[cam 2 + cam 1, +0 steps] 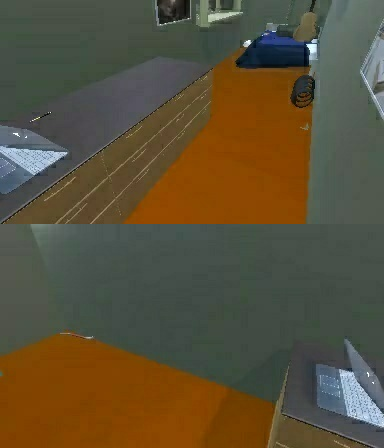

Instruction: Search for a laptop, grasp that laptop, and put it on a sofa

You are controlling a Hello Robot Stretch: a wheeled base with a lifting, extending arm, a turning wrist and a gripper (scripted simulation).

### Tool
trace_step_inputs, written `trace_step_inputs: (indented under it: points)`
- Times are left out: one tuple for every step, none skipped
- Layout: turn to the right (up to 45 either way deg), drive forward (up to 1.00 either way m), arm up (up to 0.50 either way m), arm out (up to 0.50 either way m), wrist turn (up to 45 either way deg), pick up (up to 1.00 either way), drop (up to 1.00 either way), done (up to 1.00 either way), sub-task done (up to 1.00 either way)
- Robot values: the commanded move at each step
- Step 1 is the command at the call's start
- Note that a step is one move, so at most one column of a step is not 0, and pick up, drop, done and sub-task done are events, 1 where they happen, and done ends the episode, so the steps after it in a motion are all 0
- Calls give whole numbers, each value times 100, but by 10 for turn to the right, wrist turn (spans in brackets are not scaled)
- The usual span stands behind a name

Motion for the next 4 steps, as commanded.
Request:
trace_step_inputs:
  points:
    - [270, 0, 0, 0, 0, 0, 0, 0, 0]
    - [0, 35, 0, 0, 0, 0, 0, 0, 0]
    - [-450, 0, 0, 0, 0, 0, 0, 0, 0]
    - [-180, 0, 0, 0, 0, 0, 0, 0, 0]
